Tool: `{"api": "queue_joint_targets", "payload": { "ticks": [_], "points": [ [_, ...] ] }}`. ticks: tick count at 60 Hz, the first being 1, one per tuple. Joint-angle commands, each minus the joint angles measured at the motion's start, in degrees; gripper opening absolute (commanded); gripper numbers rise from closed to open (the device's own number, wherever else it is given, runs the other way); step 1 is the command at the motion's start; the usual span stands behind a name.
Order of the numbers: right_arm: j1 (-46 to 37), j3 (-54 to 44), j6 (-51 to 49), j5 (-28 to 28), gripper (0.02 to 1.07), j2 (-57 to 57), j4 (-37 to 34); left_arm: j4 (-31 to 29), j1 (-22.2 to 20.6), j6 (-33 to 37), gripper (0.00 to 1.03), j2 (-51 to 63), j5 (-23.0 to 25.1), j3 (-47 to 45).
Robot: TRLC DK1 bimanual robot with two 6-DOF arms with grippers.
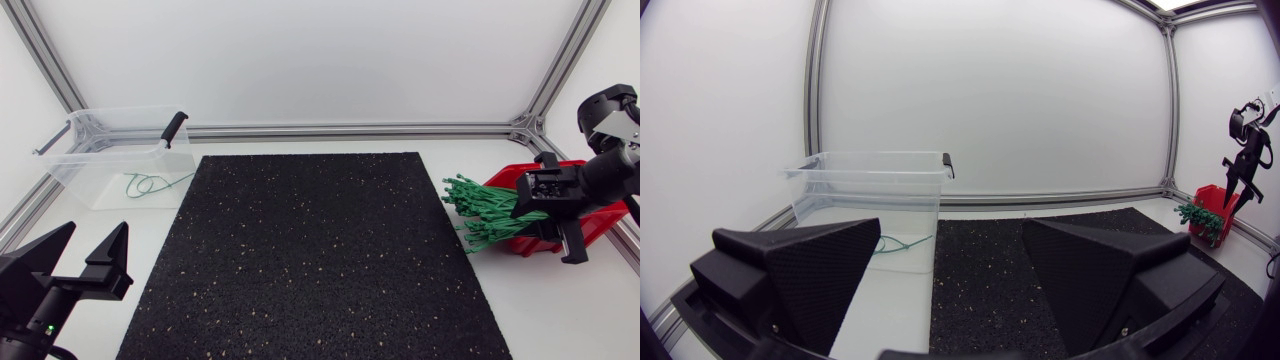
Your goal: Take a green cable tie from the red box, thread the tail through the head to close it, then place it in the transparent bin on the left.
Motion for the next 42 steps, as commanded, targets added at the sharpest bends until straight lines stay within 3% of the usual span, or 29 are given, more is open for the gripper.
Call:
{"api": "queue_joint_targets", "payload": {
  "ticks": [1,24,42],
  "points": [
    [0.5,-1.9,0.0,-0.2,0.44,0.5,0.3,-1.3,-0.2,0.4,0.99,-0.3,-0.1,-2.2],
    [1.9,-4.8,1.4,-0.1,0.40,2.1,7.5,-1.3,-0.3,0.4,0.99,-0.3,-0.1,-2.2],
    [2.0,-5.1,1.2,0.6,0.29,3.1,8.1,-1.3,-0.4,0.3,0.99,-0.3,-0.1,-2.2]
  ]
}}
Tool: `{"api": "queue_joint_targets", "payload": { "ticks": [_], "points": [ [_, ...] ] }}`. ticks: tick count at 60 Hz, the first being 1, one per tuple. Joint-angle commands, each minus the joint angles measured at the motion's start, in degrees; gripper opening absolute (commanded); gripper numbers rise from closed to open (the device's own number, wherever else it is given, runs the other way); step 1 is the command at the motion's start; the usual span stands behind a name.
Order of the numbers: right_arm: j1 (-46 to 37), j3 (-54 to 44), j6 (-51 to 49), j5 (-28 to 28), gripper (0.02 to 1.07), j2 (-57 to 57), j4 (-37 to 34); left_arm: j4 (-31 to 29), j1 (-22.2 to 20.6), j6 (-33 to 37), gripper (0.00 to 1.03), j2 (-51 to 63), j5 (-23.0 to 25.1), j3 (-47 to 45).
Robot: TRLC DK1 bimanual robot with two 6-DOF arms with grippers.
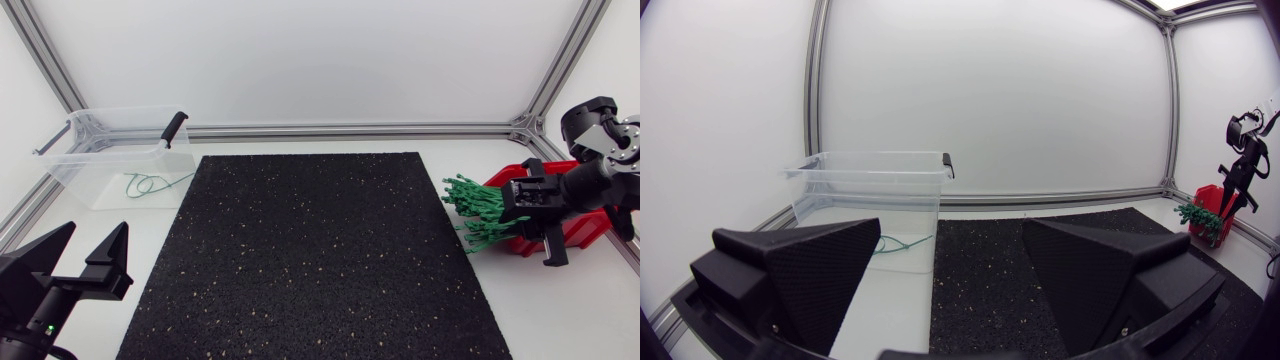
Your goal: Take a green cable tie from the red box, thread the tail through the head to close it, then place it in the transparent bin on the left.
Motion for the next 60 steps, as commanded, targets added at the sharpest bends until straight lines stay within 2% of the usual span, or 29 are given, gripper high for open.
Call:
{"api": "queue_joint_targets", "payload": {
  "ticks": [1,6,18,20,52,60],
  "points": [
    [0.4,-1.6,-0.1,0.6,0.28,1.1,1.0,-1.3,-0.4,0.3,0.99,-0.3,-0.1,-2.2],
    [0.4,-1.6,-0.5,0.6,0.20,1.3,1.1,-1.3,-0.4,0.3,0.99,-0.3,-0.1,-2.2],
    [0.4,-1.9,-0.5,1.3,0.19,1.8,1.6,-1.3,-0.4,0.4,0.99,-0.3,-0.1,-2.2],
    [0.4,-1.7,-0.8,1.0,0.12,1.9,1.2,-1.3,-0.4,0.4,0.99,-0.3,-0.1,-2.2],
    [-0.3,0.0,-1.0,1.0,0.08,-0.8,0.0,-1.4,-0.7,0.4,0.99,-0.3,-0.1,-2.2],
    [-0.3,2.1,-1.0,0.3,0.08,-2.7,-2.9,-1.4,-0.7,0.4,0.99,-0.3,-0.1,-2.2]
  ]
}}
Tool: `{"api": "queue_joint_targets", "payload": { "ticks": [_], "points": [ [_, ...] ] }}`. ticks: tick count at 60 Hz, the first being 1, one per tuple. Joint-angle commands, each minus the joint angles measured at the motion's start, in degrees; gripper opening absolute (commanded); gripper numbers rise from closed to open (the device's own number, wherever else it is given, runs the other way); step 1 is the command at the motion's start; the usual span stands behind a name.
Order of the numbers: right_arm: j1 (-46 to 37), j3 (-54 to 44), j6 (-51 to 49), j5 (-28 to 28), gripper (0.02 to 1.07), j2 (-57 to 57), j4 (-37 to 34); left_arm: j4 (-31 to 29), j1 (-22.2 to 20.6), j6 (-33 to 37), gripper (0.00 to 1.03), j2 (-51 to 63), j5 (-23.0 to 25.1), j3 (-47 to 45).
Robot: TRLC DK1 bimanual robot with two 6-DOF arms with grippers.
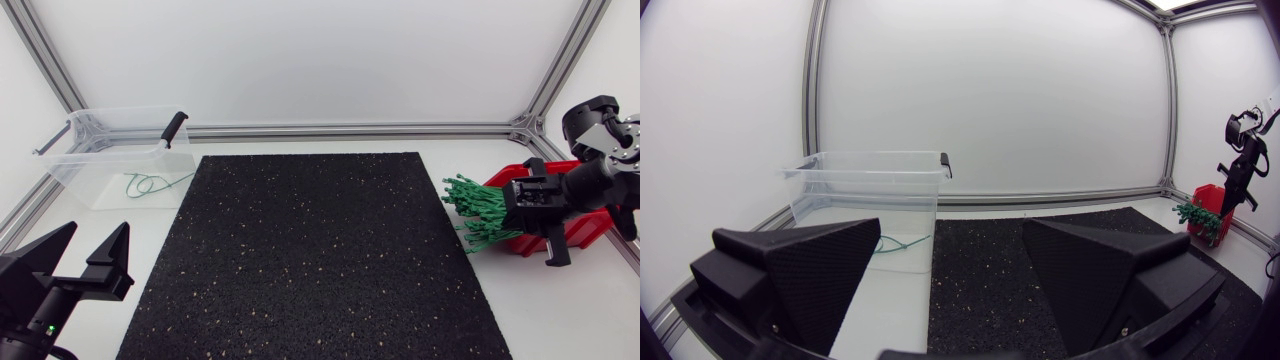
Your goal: Take a green cable tie from the red box, thread the tail through the head to close it, then place it in the transparent bin on the left.
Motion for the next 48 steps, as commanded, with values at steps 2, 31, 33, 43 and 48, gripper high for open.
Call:
{"api": "queue_joint_targets", "payload": {
  "ticks": [2,31,33,43,48],
  "points": [
    [-0.3,2.6,-1.0,-0.4,0.08,-2.9,-2.9,-1.3,-0.3,0.4,0.99,-0.3,-0.1,-2.2],
    [2.2,21.0,6.7,-10.0,0.08,-10.9,-14.8,-1.2,-0.5,0.4,0.99,-0.3,0.0,-2.2],
    [2.8,22.1,7.7,-10.6,0.08,-11.0,-15.6,-1.2,-0.5,0.4,0.99,-0.3,0.0,-2.2],
    [6.2,28.3,14.2,-17.5,0.08,-12.3,-21.3,-1.2,-0.5,0.4,0.99,-0.3,0.0,-2.2],
    [8.9,31.9,17.8,-20.8,0.08,-11.4,-26.1,-1.2,-0.6,0.3,0.99,-0.3,0.0,-2.2]
  ]
}}
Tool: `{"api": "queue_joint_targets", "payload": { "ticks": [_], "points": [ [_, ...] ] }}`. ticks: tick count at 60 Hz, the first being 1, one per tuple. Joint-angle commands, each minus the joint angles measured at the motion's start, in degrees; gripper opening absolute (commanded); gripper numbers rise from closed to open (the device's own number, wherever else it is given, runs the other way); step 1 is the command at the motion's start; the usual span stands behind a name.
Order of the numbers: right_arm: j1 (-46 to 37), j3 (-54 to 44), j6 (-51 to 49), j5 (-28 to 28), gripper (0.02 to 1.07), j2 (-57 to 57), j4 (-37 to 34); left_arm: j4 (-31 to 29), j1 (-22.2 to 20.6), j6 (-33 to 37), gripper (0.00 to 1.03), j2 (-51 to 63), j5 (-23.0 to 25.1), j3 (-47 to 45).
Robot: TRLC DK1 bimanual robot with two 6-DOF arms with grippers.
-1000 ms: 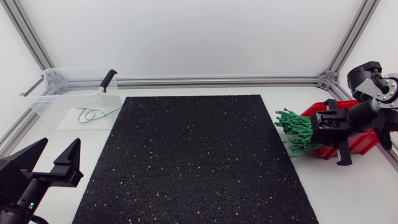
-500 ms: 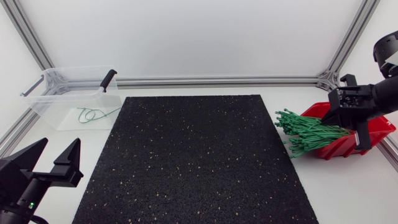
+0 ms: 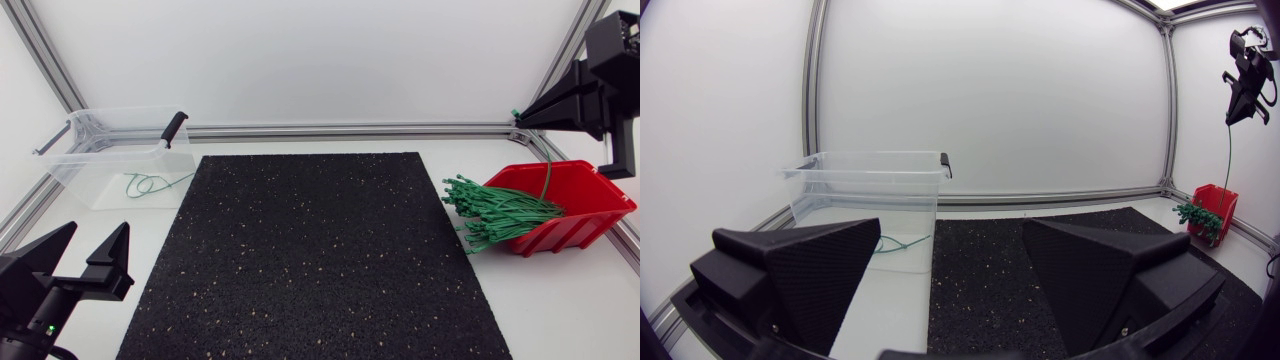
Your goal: Take a green cable tie from the red box, thread the tail through the head to close it, then place it in the transparent bin on the left.
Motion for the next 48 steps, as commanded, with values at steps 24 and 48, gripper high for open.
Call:
{"api": "queue_joint_targets", "payload": {
  "ticks": [24,48],
  "points": [
    [15.1,4.9,16.1,-19.6,0.08,5.8,-10.9,-0.2,-0.8,0.7,0.99,-0.4,-0.1,-2.3],
    [21.3,3.6,17.5,-33.8,0.08,16.5,-11.8,0.4,0.0,0.4,0.99,-0.4,-0.1,-2.4]
  ]
}}
